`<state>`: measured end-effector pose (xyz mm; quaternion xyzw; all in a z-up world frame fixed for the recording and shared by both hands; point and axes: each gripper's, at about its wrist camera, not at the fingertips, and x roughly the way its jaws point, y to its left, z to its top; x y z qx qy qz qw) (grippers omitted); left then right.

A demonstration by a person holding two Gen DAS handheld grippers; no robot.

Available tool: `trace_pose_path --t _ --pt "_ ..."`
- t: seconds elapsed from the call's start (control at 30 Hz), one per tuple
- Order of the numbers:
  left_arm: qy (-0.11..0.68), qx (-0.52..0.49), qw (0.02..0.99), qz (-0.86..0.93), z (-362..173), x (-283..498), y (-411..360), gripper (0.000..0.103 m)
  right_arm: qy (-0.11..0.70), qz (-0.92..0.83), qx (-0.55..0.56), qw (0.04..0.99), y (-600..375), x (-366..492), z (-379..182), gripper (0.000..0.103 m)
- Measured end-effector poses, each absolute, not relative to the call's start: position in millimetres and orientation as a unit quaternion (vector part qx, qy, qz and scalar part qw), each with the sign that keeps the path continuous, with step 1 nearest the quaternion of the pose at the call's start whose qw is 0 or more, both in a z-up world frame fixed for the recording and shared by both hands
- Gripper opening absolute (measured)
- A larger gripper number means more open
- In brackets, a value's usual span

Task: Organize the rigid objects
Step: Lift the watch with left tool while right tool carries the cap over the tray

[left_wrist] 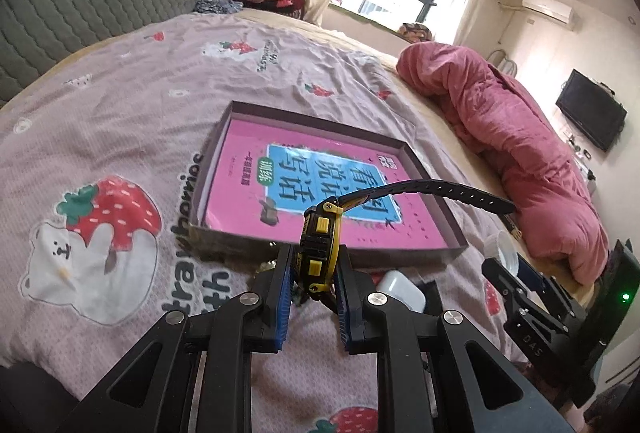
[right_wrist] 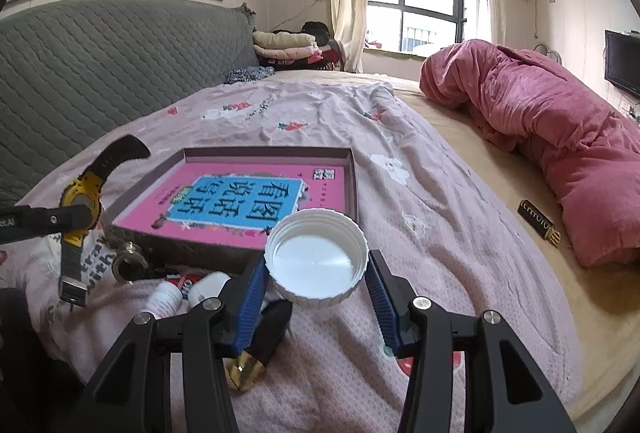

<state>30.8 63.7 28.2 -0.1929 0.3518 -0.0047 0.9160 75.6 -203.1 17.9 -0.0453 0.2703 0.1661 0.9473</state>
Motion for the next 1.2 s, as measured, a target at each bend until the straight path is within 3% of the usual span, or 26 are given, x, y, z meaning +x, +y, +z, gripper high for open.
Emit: trace_pose_path --t 1.2 --pt "0.359 -0.228 0.901 0.083 16 114 96 0.019 0.26 0.16 -0.027 0.952 -168 137 11 0.05"
